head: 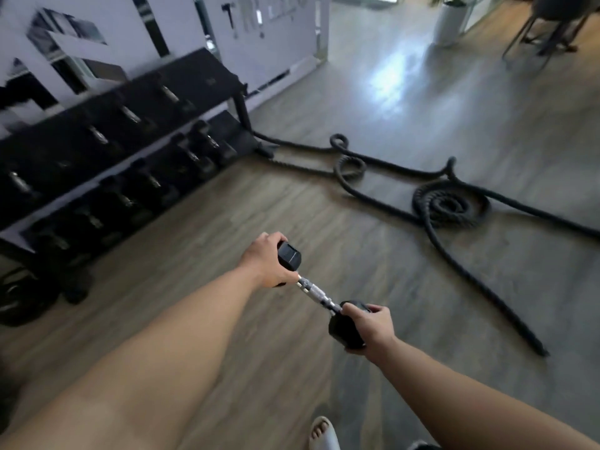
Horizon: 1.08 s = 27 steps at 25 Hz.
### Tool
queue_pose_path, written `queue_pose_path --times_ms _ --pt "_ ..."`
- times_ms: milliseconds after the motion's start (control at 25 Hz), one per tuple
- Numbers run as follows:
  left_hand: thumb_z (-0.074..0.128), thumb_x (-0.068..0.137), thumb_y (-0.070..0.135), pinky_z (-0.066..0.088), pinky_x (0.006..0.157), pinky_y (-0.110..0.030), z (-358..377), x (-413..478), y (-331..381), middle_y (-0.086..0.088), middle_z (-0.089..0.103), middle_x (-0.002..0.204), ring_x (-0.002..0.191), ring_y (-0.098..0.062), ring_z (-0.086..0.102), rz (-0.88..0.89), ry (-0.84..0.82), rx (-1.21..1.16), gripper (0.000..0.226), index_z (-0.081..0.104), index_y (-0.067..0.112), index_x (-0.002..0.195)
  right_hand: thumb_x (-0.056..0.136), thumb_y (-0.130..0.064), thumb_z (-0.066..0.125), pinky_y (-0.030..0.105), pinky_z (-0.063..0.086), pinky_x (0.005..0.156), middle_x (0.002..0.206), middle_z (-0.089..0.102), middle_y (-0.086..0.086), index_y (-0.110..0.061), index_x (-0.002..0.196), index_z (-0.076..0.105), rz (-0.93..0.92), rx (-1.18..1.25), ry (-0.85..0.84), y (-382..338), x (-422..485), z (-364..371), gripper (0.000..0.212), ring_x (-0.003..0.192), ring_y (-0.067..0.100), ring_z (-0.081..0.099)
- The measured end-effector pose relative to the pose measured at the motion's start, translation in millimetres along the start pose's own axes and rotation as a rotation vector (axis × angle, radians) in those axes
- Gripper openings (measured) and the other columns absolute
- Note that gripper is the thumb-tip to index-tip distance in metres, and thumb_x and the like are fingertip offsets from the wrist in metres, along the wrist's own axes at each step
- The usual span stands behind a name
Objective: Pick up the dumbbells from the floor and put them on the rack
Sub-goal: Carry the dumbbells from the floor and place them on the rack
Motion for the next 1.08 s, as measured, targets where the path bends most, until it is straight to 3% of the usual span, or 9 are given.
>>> queue_pose_path --times_ms 120,240,320,400,520,680,840,920,1080 --pt "0.084 0.041 0.056 0.045 0.071 -0.028 -55.8 17.2 -50.4 0.006 0.053 0.1 0.09 -0.017 0.058 -0.07 0.069 0.017 0.074 0.059 0.035 0.108 0.043 -0.038 0.086 0.046 0.062 0.049 0.116 0.067 0.014 -0.017 0.12 0.057 -0.031 -0.009 -0.075 -39.8 6.8 69.6 0.085 0.091 0.035 0.073" --pt "0.085 0.04 0.056 0.056 0.067 -0.029 -103.1 37.7 -104.0 0.007 0.052 0.101 0.088 -0.015 0.059 -0.155 0.151 -0.02 0.074 0.058 0.036 0.106 0.041 -0.043 0.086 0.041 0.061 0.046 0.115 0.064 0.011 -0.021 0.118 0.054 -0.077 -0.091 -0.146 -89.5 24.9 136.6 0.086 0.093 0.034 0.073" --pt "0.089 0.042 0.051 0.051 0.048 -0.014 -131.6 51.1 -136.2 0.006 0.051 0.102 0.084 -0.007 0.056 -0.203 0.198 -0.068 0.073 0.057 0.035 0.105 0.041 -0.043 0.084 0.036 0.058 0.044 0.114 0.063 0.008 -0.024 0.115 0.053 -0.099 -0.126 -0.2 -119.8 39.9 183.4 0.082 0.092 0.031 0.073" --pt "0.092 0.047 0.046 0.042 0.04 -0.009 -165.2 63.3 -169.1 0.005 0.051 0.103 0.082 -0.006 0.053 -0.272 0.251 -0.076 0.07 0.056 0.034 0.106 0.042 -0.041 0.083 0.032 0.055 0.043 0.112 0.066 0.009 -0.021 0.113 0.056 -0.113 -0.178 -0.263 -147.9 56.6 236.2 0.078 0.085 0.028 0.073" --pt "0.094 0.05 0.045 0.043 0.056 -0.02 -215.3 74.2 -212.3 0.004 0.052 0.102 0.085 -0.012 0.055 -0.356 0.313 -0.036 0.071 0.059 0.031 0.109 0.044 -0.036 0.082 0.033 0.052 0.047 0.104 0.07 0.014 -0.007 0.116 0.065 -0.121 -0.22 -0.407 -182.1 70.0 322.7 0.079 0.079 0.029 0.069" --pt "0.091 0.046 0.049 0.054 0.068 -0.028 -293.8 80.5 -279.7 0.005 0.051 0.103 0.09 -0.016 0.059 -0.431 0.431 -0.075 0.074 0.06 0.033 0.111 0.045 -0.04 0.084 0.035 0.058 0.045 0.108 0.067 0.008 -0.024 0.106 0.056 -0.167 -0.318 -0.432 -239.4 59.0 429.9 0.069 0.086 0.026 0.074" --pt "0.091 0.049 0.051 0.05 0.082 -0.03 -375.9 91.8 -377.6 0.003 0.051 0.117 0.1 -0.017 0.058 -0.475 0.53 -0.069 0.09 0.055 0.027 0.128 0.048 -0.036 0.085 0.04 0.062 0.049 0.107 0.068 0.008 -0.022 0.109 0.055 -0.233 -0.366 -0.505 -276.8 41.9 567.0 0.069 0.085 0.027 0.074" --pt "0.091 0.05 0.051 0.047 0.083 -0.029 -410.9 100.8 -435.7 0.003 0.051 0.121 0.103 -0.016 0.056 -0.483 0.544 -0.07 0.092 0.052 0.023 0.129 0.05 -0.035 0.086 0.043 0.064 0.052 0.107 0.069 0.007 -0.021 0.112 0.057 -0.239 -0.369 -0.514 -283.7 33.5 634.9 0.069 0.087 0.027 0.074" --pt "0.088 0.047 0.055 0.048 0.08 -0.028 -478.1 116.5 -551.6 0.007 0.052 0.108 0.093 -0.011 0.057 -0.498 0.541 -0.121 0.082 0.054 0.026 0.116 0.049 -0.033 0.087 0.051 0.066 0.057 0.107 0.07 0.008 -0.023 0.108 0.057 -0.238 -0.353 -0.49 -289.8 23.8 764.2 0.067 0.088 0.028 0.075"
Point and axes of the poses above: each hand's wrist, its own x-axis towards the middle knuckle, its own z-axis out of the palm, y = z × x, the point moved 10 cm from there along x, towards the middle knuckle
